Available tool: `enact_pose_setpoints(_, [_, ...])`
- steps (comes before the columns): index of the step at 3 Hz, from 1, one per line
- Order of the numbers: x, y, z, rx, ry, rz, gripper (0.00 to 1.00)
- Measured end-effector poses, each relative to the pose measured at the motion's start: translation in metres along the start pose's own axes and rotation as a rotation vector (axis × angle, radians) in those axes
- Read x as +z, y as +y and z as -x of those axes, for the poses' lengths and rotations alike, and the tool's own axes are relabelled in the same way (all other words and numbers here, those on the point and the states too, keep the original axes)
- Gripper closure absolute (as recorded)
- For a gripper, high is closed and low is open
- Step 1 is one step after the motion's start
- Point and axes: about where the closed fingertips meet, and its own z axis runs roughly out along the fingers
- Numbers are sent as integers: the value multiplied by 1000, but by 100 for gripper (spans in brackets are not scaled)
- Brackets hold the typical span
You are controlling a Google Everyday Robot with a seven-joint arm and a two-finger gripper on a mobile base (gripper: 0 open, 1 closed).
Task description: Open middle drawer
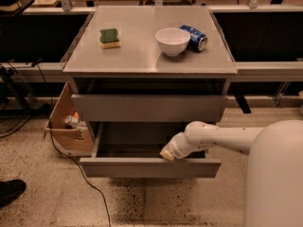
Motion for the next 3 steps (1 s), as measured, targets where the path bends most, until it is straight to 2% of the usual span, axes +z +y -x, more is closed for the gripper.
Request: enact_pose_setpoints(3, [-45, 41, -38, 61, 44, -13, 100])
